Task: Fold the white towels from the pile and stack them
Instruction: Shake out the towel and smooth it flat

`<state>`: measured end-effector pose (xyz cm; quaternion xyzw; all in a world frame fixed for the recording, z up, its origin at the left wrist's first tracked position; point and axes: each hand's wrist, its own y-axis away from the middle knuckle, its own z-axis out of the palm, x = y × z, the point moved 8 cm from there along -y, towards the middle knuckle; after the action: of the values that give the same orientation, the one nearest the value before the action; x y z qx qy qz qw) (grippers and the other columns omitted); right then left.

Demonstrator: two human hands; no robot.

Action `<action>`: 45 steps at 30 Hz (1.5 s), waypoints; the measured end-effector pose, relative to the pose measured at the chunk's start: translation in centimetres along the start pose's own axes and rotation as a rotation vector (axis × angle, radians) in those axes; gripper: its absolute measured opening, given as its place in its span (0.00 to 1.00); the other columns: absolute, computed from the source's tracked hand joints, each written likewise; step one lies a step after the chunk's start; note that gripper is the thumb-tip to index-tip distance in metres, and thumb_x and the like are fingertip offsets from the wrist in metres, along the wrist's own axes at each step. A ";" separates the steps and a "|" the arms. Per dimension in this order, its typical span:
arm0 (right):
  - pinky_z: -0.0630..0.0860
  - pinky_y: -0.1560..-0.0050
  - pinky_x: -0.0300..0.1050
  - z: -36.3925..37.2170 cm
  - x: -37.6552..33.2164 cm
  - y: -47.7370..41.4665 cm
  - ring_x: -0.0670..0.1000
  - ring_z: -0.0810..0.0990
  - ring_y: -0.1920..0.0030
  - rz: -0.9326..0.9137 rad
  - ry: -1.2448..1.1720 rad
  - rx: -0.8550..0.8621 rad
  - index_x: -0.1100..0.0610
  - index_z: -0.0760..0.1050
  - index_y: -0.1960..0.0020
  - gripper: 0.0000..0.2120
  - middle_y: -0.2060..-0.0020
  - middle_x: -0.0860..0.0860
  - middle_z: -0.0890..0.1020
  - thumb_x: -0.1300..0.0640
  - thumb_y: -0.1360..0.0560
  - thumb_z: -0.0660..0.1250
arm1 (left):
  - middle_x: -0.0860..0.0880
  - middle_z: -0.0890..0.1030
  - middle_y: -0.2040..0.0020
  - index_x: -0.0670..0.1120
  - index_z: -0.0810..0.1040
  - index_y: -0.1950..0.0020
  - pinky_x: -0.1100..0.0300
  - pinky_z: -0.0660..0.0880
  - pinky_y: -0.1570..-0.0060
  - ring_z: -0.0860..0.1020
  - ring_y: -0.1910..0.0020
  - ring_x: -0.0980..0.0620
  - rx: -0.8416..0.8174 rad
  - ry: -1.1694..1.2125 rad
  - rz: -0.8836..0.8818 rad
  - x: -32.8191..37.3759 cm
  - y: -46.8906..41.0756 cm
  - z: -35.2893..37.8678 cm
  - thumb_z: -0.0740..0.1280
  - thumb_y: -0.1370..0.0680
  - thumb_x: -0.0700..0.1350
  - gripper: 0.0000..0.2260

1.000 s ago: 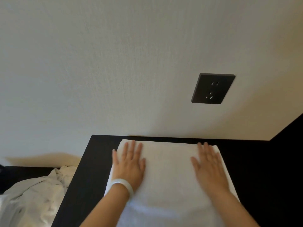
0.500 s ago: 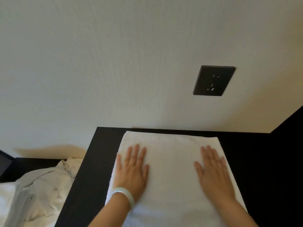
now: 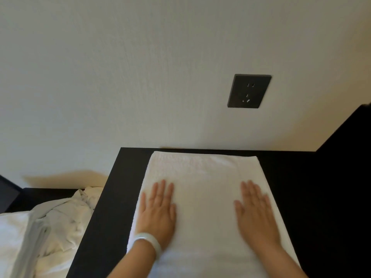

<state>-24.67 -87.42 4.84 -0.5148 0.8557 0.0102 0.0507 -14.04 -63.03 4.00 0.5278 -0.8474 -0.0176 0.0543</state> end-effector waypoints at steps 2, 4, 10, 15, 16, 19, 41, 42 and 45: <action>0.39 0.21 0.51 -0.2 3.3 0.2 0.48 0.37 0.22 0.098 0.009 -0.023 0.54 0.34 0.23 0.34 0.21 0.50 0.41 0.40 0.24 0.22 | 0.55 0.32 0.23 0.55 0.28 0.25 0.47 0.33 0.25 0.32 0.24 0.53 -0.005 -0.006 -0.075 -2.8 0.5 0.5 0.26 0.26 0.58 0.29; 0.40 0.21 0.53 -0.8 3.6 0.5 0.50 0.38 0.21 0.151 0.046 -0.051 0.56 0.33 0.23 0.35 0.20 0.52 0.41 0.39 0.25 0.26 | 0.53 0.33 0.23 0.53 0.30 0.24 0.45 0.34 0.25 0.34 0.23 0.50 -0.019 0.017 -0.120 -3.2 1.3 0.0 0.25 0.26 0.59 0.30; 0.26 0.27 0.48 0.2 -8.6 2.9 0.51 0.38 0.21 -0.201 -0.095 -0.019 0.56 0.42 0.19 0.30 0.20 0.52 0.43 0.45 0.16 0.47 | 0.46 0.73 0.29 0.49 0.74 0.29 0.46 0.50 0.31 0.72 0.30 0.44 -0.029 0.052 0.145 7.3 4.6 -1.6 0.51 0.22 0.53 0.25; 0.32 0.23 0.49 0.4 -2.7 4.5 0.47 0.36 0.22 -0.035 -0.043 0.041 0.53 0.37 0.20 0.29 0.20 0.49 0.40 0.44 0.17 0.41 | 0.55 0.32 0.22 0.57 0.27 0.26 0.43 0.32 0.26 0.31 0.24 0.51 0.030 0.016 0.022 1.3 5.1 0.5 0.35 0.20 0.58 0.25; 0.34 0.23 0.50 0.2 -0.6 4.9 0.47 0.36 0.22 0.022 -0.037 0.056 0.54 0.37 0.20 0.29 0.20 0.49 0.41 0.44 0.17 0.39 | 0.55 0.30 0.23 0.57 0.25 0.27 0.43 0.33 0.26 0.30 0.25 0.51 0.044 -0.003 -0.006 0.1 5.3 0.6 0.33 0.20 0.58 0.25; 0.39 0.21 0.53 -0.2 3.4 5.9 0.49 0.36 0.22 0.149 0.044 -0.010 0.56 0.34 0.22 0.31 0.20 0.51 0.40 0.42 0.19 0.34 | 0.53 0.32 0.23 0.55 0.27 0.26 0.42 0.35 0.25 0.32 0.24 0.50 0.003 0.027 -0.095 -2.5 6.7 0.7 0.31 0.21 0.59 0.25; 0.28 0.25 0.44 0.4 2.0 13.2 0.41 0.29 0.25 -0.095 -0.065 -0.119 0.49 0.29 0.23 0.34 0.23 0.44 0.33 0.37 0.25 0.27 | 0.56 0.27 0.25 0.57 0.26 0.26 0.48 0.29 0.27 0.27 0.26 0.53 0.017 0.045 0.052 0.0 14.4 0.8 0.26 0.26 0.62 0.29; 0.28 0.25 0.43 0.3 2.2 13.4 0.41 0.29 0.25 -0.093 -0.063 -0.120 0.48 0.29 0.23 0.34 0.23 0.44 0.33 0.37 0.26 0.26 | 0.56 0.26 0.25 0.57 0.25 0.26 0.48 0.30 0.26 0.27 0.26 0.54 0.004 0.051 0.046 -0.5 14.8 0.9 0.26 0.26 0.62 0.29; 0.29 0.24 0.45 0.3 2.3 13.5 0.43 0.30 0.24 -0.078 -0.043 -0.131 0.49 0.29 0.23 0.32 0.22 0.45 0.34 0.38 0.23 0.29 | 0.55 0.26 0.25 0.57 0.24 0.26 0.47 0.33 0.24 0.26 0.26 0.53 -0.031 0.058 0.011 -1.7 16.1 0.9 0.27 0.24 0.63 0.27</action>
<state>-37.63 -83.13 3.85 -0.5496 0.8313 0.0750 0.0357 -27.74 -54.46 4.38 0.5224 -0.8481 -0.0151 0.0872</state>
